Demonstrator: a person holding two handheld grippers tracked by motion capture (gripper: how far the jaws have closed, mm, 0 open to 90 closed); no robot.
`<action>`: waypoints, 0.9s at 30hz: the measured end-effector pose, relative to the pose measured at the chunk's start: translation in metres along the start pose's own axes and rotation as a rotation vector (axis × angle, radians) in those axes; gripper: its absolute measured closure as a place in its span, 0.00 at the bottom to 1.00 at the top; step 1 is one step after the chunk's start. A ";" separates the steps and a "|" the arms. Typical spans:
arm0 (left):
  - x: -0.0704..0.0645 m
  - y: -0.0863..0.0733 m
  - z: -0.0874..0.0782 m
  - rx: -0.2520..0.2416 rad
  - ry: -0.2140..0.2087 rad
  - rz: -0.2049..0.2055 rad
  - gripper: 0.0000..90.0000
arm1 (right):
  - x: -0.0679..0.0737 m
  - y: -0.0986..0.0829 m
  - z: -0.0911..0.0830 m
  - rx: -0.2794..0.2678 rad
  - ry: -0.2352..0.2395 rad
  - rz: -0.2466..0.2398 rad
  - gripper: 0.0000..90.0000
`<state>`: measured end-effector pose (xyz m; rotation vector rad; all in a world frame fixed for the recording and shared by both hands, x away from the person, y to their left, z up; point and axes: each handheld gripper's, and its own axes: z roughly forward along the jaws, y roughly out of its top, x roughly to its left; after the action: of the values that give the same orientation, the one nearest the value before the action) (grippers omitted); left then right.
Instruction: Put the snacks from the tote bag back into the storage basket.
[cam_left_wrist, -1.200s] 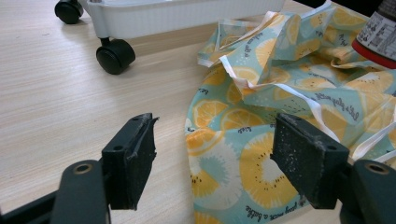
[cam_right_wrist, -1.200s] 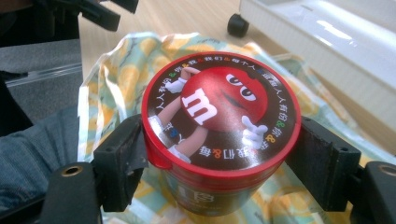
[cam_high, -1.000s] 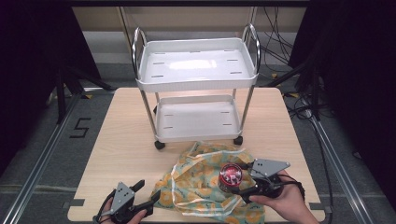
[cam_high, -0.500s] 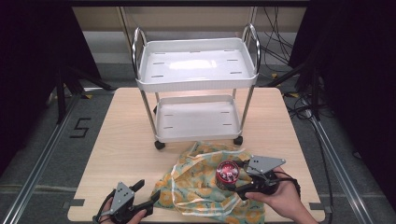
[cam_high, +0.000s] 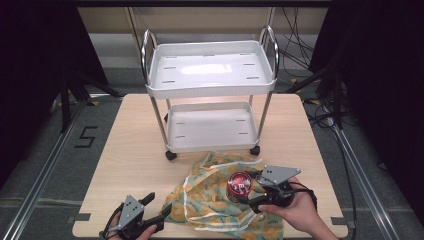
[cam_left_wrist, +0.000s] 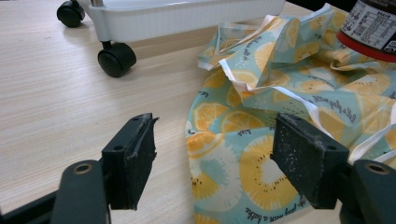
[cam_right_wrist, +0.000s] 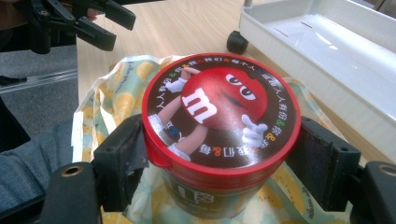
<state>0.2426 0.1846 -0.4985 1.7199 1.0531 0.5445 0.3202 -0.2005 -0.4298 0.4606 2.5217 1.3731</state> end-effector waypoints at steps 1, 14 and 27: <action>0.000 0.000 0.000 -0.002 0.000 -0.001 0.33 | 0.000 0.000 0.000 0.005 -0.001 0.006 0.29; 0.000 0.000 -0.001 -0.003 0.006 0.000 0.33 | -0.002 0.003 0.004 -0.008 0.002 -0.004 0.29; 0.000 0.000 -0.001 -0.005 0.010 -0.006 0.33 | -0.006 0.008 0.004 -0.011 0.004 0.002 0.29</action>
<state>0.2419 0.1852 -0.4980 1.7109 1.0630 0.5522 0.3288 -0.1955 -0.4247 0.4588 2.5157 1.3894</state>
